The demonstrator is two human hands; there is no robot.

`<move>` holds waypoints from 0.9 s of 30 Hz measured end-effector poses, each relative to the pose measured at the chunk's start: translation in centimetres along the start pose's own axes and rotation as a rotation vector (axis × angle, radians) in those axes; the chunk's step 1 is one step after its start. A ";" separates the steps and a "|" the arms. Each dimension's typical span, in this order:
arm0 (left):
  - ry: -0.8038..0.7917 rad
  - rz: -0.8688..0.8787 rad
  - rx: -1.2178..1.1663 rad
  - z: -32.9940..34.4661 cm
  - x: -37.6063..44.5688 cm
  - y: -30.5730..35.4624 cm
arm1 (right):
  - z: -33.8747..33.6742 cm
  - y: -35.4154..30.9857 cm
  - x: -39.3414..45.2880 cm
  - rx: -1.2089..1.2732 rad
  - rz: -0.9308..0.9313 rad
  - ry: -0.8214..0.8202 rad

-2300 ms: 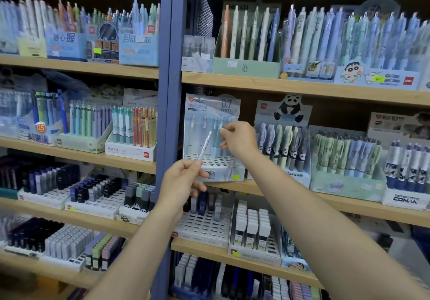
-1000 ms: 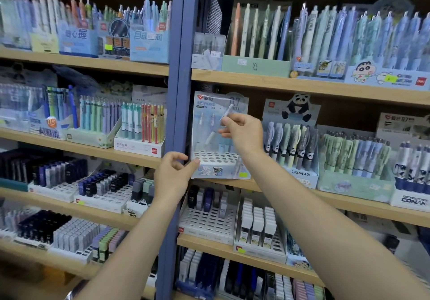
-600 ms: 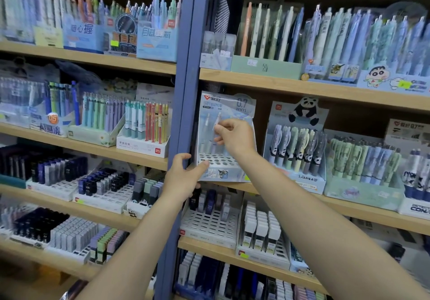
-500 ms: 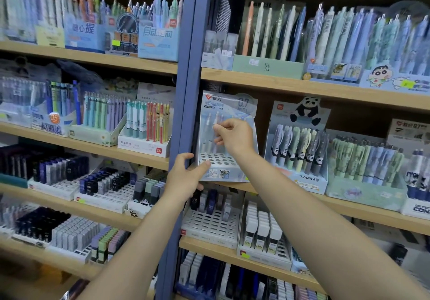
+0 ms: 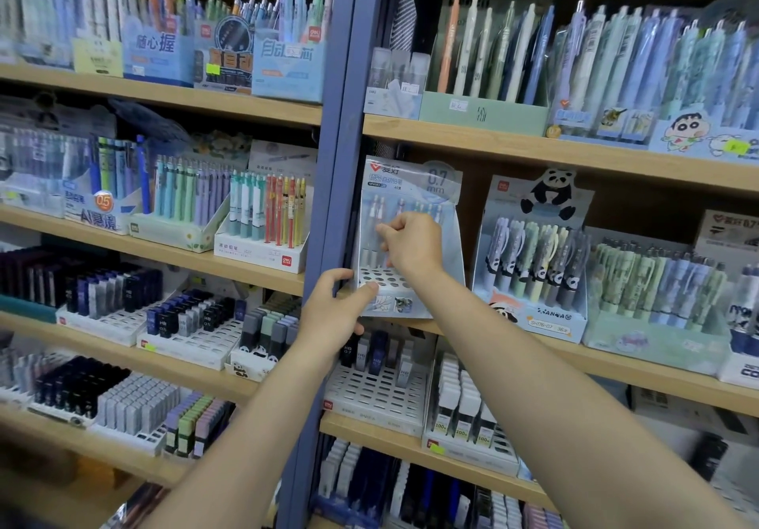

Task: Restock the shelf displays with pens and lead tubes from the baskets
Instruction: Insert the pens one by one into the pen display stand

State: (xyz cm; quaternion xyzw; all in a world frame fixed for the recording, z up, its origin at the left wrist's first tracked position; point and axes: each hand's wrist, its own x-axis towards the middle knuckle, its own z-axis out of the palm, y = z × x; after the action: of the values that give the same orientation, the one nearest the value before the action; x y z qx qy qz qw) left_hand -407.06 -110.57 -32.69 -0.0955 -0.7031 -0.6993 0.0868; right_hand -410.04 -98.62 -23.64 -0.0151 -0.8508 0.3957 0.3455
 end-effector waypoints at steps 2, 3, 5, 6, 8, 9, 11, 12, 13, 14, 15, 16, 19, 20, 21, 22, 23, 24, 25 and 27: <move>0.004 0.001 0.005 0.0 -0.1 0.0 | 0.2 0.4 -0.1 -0.012 0.000 -0.005; 0.005 0.005 0.013 0.0 -0.2 -0.1 | 0.2 0.6 -0.1 -0.012 -0.003 -0.005; -0.005 0.019 0.011 -0.1 -0.4 -0.2 | 0.1 0.9 -0.3 0.009 -0.014 -0.008; -0.011 0.025 -0.001 0.0 -0.6 -0.3 | -0.1 1.0 -0.5 0.026 -0.025 -0.011; -0.013 0.039 -0.019 0.1 -0.8 -0.7 | -0.7 1.1 -1.4 0.062 -0.067 -0.008; -0.005 0.042 -0.015 0.2 -0.9 -0.8 | -1.2 1.2 -2.0 0.080 -0.097 -0.003; 0.021 0.041 0.024 0.7 -0.7 -0.9 | -2.4 1.3 -3.4 0.093 -0.163 0.015; 0.038 0.038 0.056 0.9 -0.6 -0.9 | -3.0 1.4 -4.3 0.093 -0.196 0.028; 0.064 0.040 0.091 1.2 -0.6 -0.9 | -3.6 1.7 -5.1 0.093 -0.228 0.041; 0.099 0.058 0.128 1.4 -0.8 -1.1 | -4.2 2.1 -6.2 0.094 -0.262 0.056; 0.142 0.092 0.170 1.5 -1.2 -1.6 | -4.7 2.8 -7.5 0.095 -0.294 0.075; 0.186 0.136 0.220 1.5 -2.0 -2.3 | -5.0 3.7 -9.0 0.093 -0.325 0.094; 0.246 0.243 0.388 1.3 -5.8 -7.2 | -4.7 8.3 -14.8 0.045 -0.396 0.079; 0.226 0.243 0.456 1.2 -7.2 -9.6 | -4.0 10.4 -17.1 0.024 -0.384 0.037; 0.192 0.224 0.539 1.0 -8.5 -12.3 | -3.1 12.7 -19.5 -0.001 -0.354 -0.013; 0.158 0.200 0.621 0.9 -9.7 -15.0 | -2.0 15.2 -21.8 -0.025 -0.312 -0.064; 0.124 0.180 0.695 0.7 -10.8 -17.8 | -0.8 17.9 -24.1 -0.044 -0.253 -0.111; 0.085 0.160 0.750 0.5 -11.9 -20.8 | 0.3 20.7 -26.6 -0.060 -0.166 -0.167; 0.048 0.139 0.800 0.3 -13.0 -23.6 | 1.5 23.6 -29.0 -0.087 -0.055 -0.241; -0.064 0.070 0.911 0.0 -15.1 -29.3 | 3.5 28.5 -33.7 -0.150 0.183 -0.450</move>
State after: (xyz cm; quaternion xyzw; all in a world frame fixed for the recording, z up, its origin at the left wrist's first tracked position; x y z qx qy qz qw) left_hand -399.95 -110.91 -64.85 -0.0930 -0.9377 -0.3119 0.1217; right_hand -393.56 -91.44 -64.15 -0.0293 -0.9284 0.3544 0.1079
